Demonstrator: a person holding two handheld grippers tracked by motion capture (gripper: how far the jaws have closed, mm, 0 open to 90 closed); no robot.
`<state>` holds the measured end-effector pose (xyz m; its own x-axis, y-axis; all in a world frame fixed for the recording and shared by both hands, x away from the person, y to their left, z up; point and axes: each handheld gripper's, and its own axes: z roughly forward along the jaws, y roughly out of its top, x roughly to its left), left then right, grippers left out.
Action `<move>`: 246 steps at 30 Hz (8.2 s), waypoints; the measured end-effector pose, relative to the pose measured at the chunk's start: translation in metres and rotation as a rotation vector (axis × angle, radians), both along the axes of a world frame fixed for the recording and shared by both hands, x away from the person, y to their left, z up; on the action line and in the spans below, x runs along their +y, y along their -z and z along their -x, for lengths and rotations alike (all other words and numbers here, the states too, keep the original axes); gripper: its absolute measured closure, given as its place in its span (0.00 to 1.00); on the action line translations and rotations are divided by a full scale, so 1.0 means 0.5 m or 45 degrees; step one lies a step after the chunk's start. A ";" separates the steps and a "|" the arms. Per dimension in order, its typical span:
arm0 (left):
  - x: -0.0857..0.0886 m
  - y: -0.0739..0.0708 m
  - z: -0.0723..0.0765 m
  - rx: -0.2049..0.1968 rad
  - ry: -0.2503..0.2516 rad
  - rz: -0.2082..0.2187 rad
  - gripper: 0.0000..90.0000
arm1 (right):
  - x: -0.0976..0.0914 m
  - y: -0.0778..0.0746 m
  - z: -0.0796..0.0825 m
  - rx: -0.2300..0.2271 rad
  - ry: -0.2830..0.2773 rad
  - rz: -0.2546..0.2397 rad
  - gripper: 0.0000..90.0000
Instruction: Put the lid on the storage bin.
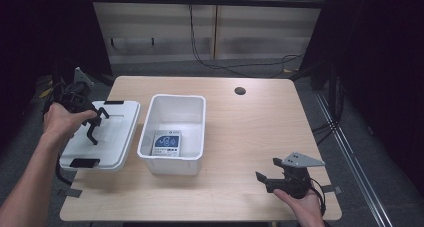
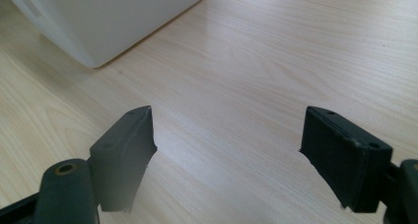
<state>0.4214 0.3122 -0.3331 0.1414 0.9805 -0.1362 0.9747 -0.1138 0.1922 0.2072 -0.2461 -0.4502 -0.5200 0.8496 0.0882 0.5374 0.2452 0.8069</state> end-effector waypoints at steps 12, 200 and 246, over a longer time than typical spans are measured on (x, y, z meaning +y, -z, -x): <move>-0.008 -0.045 0.008 -0.015 0.045 0.007 0.94 | -0.001 0.000 0.000 0.000 0.006 0.002 0.22; -0.267 -0.067 0.031 -0.283 0.471 0.271 0.23 | 0.000 0.007 -0.004 0.054 0.016 0.014 0.21; -0.023 0.049 0.172 -0.413 0.419 0.431 0.22 | 0.000 0.007 -0.005 0.051 0.031 0.018 0.21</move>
